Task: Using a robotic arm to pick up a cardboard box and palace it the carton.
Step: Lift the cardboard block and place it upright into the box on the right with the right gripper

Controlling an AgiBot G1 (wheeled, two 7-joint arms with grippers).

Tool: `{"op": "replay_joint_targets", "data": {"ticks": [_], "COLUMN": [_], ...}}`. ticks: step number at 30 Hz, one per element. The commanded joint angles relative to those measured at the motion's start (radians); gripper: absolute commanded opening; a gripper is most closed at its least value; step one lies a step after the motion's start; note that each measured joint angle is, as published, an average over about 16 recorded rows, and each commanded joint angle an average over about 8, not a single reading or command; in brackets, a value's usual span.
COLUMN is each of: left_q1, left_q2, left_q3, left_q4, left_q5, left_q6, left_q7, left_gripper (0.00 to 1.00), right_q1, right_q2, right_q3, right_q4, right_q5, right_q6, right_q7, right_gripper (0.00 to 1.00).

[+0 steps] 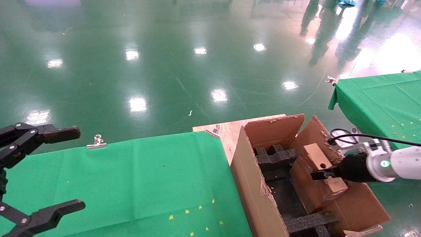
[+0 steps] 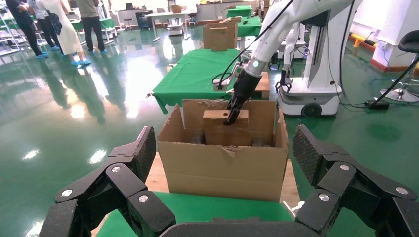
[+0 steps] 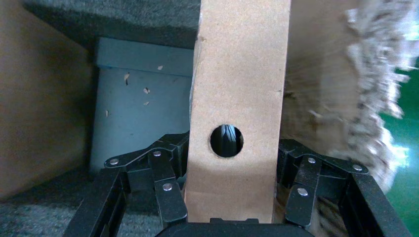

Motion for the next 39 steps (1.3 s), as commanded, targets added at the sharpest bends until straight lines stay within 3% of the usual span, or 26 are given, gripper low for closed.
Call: {"op": "replay_joint_targets", "data": {"ticks": [1,24,25,31,33,39], "left_q1": [0.000,0.000,0.000,0.000,0.000,0.000], "left_q2": [0.000,0.000,0.000,0.000,0.000,0.000], "left_q3": [0.000,0.001,0.001,0.001,0.001,0.001], "left_q4": [0.000,0.000,0.000,0.000,0.000,0.000], "left_q5": [0.000,0.000,0.000,0.000,0.000,0.000], "left_q6": [0.000,0.000,0.000,0.000,0.000,0.000], "left_q7": [0.000,0.000,0.000,0.000,0.000,0.000], "left_gripper": [1.00,1.00,1.00,1.00,1.00,1.00], "right_q1": [-0.023,-0.219,-0.224,-0.246,-0.249,-0.247], "right_q2": [-0.024,-0.214,-0.218,-0.239,-0.241,-0.239], "right_q3": [0.006,0.100,0.104,0.123,0.126,0.124], "right_q4": [-0.032,-0.419,-0.431,-0.483,-0.490,-0.485], "right_q5": [0.019,0.198,0.204,0.231,0.235,0.233], "right_q6": [0.000,-0.103,-0.108,-0.131,-0.134,-0.134], "right_q7": [-0.022,-0.284,-0.293,-0.340,-0.345,-0.341], "right_gripper": [0.00,0.01,0.06,0.81,1.00,1.00]}}
